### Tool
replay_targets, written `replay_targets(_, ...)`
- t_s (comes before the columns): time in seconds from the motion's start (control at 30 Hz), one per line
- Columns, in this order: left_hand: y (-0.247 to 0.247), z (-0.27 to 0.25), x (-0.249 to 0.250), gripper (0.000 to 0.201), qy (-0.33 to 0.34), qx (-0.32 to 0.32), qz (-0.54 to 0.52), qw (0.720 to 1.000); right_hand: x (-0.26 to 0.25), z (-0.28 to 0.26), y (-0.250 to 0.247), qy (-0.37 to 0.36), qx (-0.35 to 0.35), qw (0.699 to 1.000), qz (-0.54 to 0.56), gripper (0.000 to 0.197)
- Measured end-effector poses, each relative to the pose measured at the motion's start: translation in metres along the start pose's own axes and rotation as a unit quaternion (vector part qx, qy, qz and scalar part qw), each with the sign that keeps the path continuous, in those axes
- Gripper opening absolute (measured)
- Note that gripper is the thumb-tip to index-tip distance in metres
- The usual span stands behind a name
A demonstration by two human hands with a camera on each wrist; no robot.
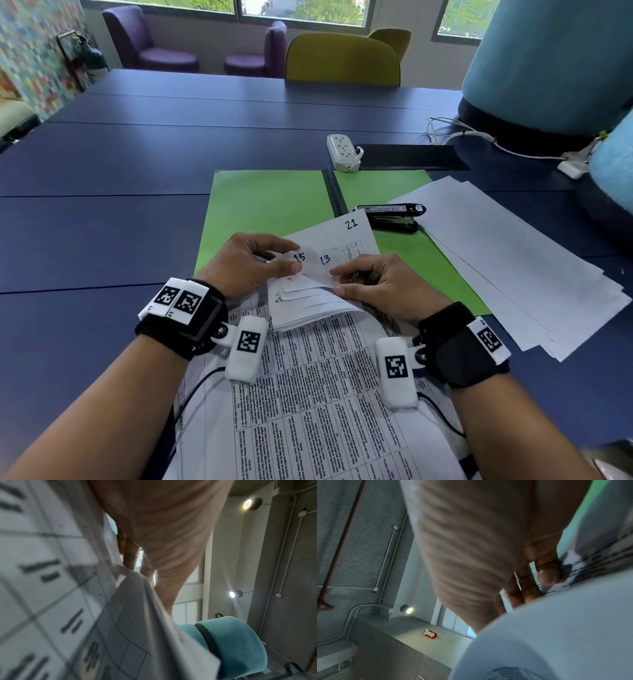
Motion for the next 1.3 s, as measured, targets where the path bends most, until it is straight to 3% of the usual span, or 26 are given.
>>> replay_targets(0.2, 0.0028, 0.0001, 0.0015, 0.013, 0.003, -0.019, 0.000, 1.000, 0.0014, -0.0004, 0.0007, 0.002, 0.001, 1.000, 0.011, 0.026)
replay_targets(0.3, 0.0000, 0.0006, 0.0060, 0.050, 0.013, -0.006, 0.059, 0.998, 0.0003, 0.0002, 0.0010, -0.007, -0.004, 1.000, 0.008, 0.024)
replay_targets(0.37, -0.0008, 0.0016, 0.0054, 0.060, 0.000, 0.003, 0.066, 0.998, 0.0001, 0.0008, 0.0011, -0.009, -0.006, 1.000, 0.006, 0.024)
replay_targets(0.5, 0.0004, 0.0004, 0.0033, 0.027, -0.004, -0.004, 0.062, 0.998, -0.0002, -0.0001, 0.0008, 0.000, -0.003, 1.000, 0.008, 0.025)
replay_targets(0.8, 0.0023, -0.0061, 0.0040, 0.048, -0.039, 0.008, -0.006, 0.999, -0.0028, -0.0022, 0.0005, 0.008, 0.001, 1.000, 0.015, 0.029)
replay_targets(1.0, 0.0040, -0.0076, 0.0070, 0.027, -0.038, 0.003, -0.003, 0.999, -0.0027, -0.0020, 0.0000, 0.010, 0.004, 1.000, 0.004, 0.030)
replay_targets(1.3, 0.0018, -0.0036, 0.0059, 0.020, -0.009, 0.004, 0.012, 1.000, -0.0025, -0.0024, -0.0006, 0.015, 0.003, 1.000, 0.004, 0.034)
Point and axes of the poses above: each hand's wrist, its own z-axis towards the middle knuckle, its own y-axis out of the palm, x = y × z, the point moved 4 cm from there along z, towards the middle knuckle, and after that the axes turned 13 degrees about -z, right-handed, at the moved point
